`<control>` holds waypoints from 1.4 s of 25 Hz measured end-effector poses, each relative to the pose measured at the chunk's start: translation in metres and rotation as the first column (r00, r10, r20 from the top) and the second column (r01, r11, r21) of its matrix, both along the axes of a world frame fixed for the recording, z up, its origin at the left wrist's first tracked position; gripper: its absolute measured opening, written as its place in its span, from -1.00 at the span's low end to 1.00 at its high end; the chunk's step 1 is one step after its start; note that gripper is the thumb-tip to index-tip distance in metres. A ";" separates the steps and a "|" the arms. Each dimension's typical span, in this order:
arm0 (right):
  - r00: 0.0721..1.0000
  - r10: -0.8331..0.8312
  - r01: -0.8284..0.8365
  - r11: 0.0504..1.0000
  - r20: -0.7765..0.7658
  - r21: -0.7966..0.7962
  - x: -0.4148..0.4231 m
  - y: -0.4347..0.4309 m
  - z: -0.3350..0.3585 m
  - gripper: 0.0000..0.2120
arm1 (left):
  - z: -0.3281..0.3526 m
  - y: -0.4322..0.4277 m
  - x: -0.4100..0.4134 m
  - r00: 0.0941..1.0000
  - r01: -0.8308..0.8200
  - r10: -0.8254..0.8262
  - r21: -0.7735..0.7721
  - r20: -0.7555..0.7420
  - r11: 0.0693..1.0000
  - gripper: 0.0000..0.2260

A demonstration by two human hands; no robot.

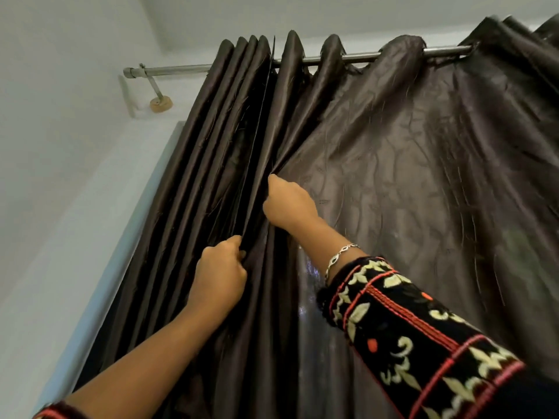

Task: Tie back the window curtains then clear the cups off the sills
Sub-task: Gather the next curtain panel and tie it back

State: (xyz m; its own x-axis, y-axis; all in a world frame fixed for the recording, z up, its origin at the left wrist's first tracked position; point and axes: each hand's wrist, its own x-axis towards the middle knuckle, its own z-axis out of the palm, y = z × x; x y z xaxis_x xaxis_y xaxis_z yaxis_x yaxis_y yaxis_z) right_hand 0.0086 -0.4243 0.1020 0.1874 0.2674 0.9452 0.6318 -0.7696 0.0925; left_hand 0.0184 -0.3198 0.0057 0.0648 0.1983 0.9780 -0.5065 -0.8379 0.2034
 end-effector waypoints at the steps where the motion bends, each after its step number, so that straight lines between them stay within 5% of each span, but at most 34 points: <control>1: 0.999 0.039 -0.039 0.999 -0.008 0.014 0.002 -0.013 -0.001 -0.75 | 0.000 -0.004 0.002 1.000 -0.009 0.009 0.007 0.008 1.000 -0.84; 4: 0.996 0.082 -0.087 0.983 0.042 0.163 0.011 -0.060 -0.004 -0.69 | -0.001 -0.023 0.007 0.999 -0.050 0.049 0.016 0.018 0.999 -0.82; 9: 0.948 -0.284 0.202 0.885 0.142 0.420 0.021 -0.150 -0.003 -0.64 | -0.005 -0.043 0.017 0.998 -0.042 0.043 -0.023 0.038 0.999 -0.83; 12: 0.902 -0.419 0.302 0.785 0.105 0.541 0.025 -0.199 -0.005 -0.56 | -0.006 -0.047 0.021 0.998 -0.049 0.050 -0.051 0.026 0.998 -0.71; 17: 0.821 -0.565 0.472 0.591 -0.081 0.654 0.026 -0.249 -0.006 -0.50 | -0.006 -0.049 0.023 0.997 -0.073 0.073 -0.071 0.002 0.995 -0.79; 21: 0.928 -0.316 0.369 0.719 -0.195 0.589 0.023 -0.261 0.002 -0.62 | -0.006 -0.049 0.021 0.997 -0.074 0.075 -0.058 0.012 0.996 -0.66; 26: 0.974 -0.227 0.192 0.860 0.018 0.472 0.024 -0.214 0.002 -0.69 | -0.006 -0.038 0.019 0.996 -0.087 0.088 -0.077 0.010 0.993 -0.66; 35: 0.996 0.085 -0.082 0.967 -0.005 0.243 0.020 -0.081 0.007 -0.69 | -0.009 -0.038 0.027 0.999 -0.048 0.048 -0.036 0.008 0.998 -0.78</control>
State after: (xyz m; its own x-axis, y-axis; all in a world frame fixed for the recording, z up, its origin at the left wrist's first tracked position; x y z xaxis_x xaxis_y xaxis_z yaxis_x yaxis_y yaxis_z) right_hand 0.0283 -0.5053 0.1088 0.1887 0.0456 0.9810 0.6945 -0.7124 -0.1005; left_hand 0.0453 -0.3575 -0.0031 0.0460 0.2360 0.9707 -0.4675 -0.8536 0.2297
